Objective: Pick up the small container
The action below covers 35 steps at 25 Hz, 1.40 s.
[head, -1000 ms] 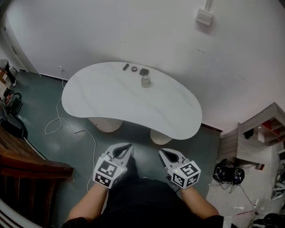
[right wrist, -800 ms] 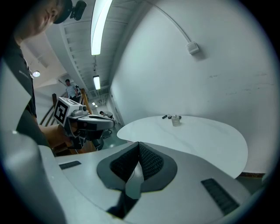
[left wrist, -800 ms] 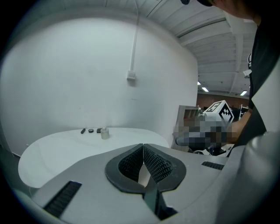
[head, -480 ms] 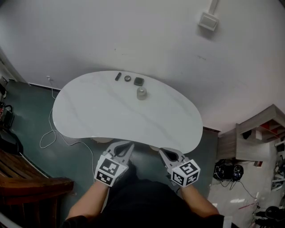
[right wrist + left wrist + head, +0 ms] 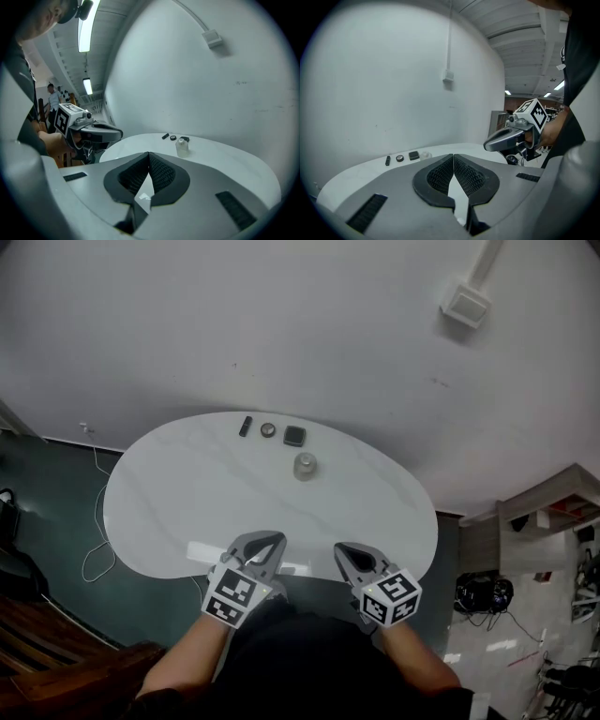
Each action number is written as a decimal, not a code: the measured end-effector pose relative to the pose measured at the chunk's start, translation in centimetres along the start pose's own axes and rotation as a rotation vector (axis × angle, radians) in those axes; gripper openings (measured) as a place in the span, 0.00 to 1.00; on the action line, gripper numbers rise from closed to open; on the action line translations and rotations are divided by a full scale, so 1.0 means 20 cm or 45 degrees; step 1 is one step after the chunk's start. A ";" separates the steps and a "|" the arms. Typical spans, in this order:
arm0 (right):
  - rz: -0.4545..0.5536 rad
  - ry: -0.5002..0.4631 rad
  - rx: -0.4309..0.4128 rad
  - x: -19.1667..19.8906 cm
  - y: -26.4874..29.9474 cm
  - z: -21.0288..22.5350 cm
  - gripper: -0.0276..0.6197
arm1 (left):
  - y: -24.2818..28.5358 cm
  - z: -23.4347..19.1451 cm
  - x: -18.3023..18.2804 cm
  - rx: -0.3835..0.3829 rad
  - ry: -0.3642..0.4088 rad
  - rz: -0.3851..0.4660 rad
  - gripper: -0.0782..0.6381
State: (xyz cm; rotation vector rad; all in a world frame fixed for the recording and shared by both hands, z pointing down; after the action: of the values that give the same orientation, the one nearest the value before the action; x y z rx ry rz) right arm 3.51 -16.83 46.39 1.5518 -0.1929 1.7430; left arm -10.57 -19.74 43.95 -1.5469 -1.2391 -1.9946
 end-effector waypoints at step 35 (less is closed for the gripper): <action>-0.076 -0.070 -0.147 -0.15 0.27 0.32 0.04 | 0.46 -0.19 -0.08 -0.036 -0.015 -0.021 0.13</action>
State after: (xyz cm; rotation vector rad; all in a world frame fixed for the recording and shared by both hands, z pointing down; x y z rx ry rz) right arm 4.84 -25.57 47.26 1.5075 -0.2677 1.6155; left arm -5.82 -28.33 46.44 -1.5686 -1.2372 -2.0249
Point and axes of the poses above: the fingertips, and each gripper's own axes: y forward along the fingers, z to its right, x out of its underside, the point moved 3 cm from there along -y, backward along the fingers, and after that the axes turned 2 degrees about -x, right-handed, at the moved point
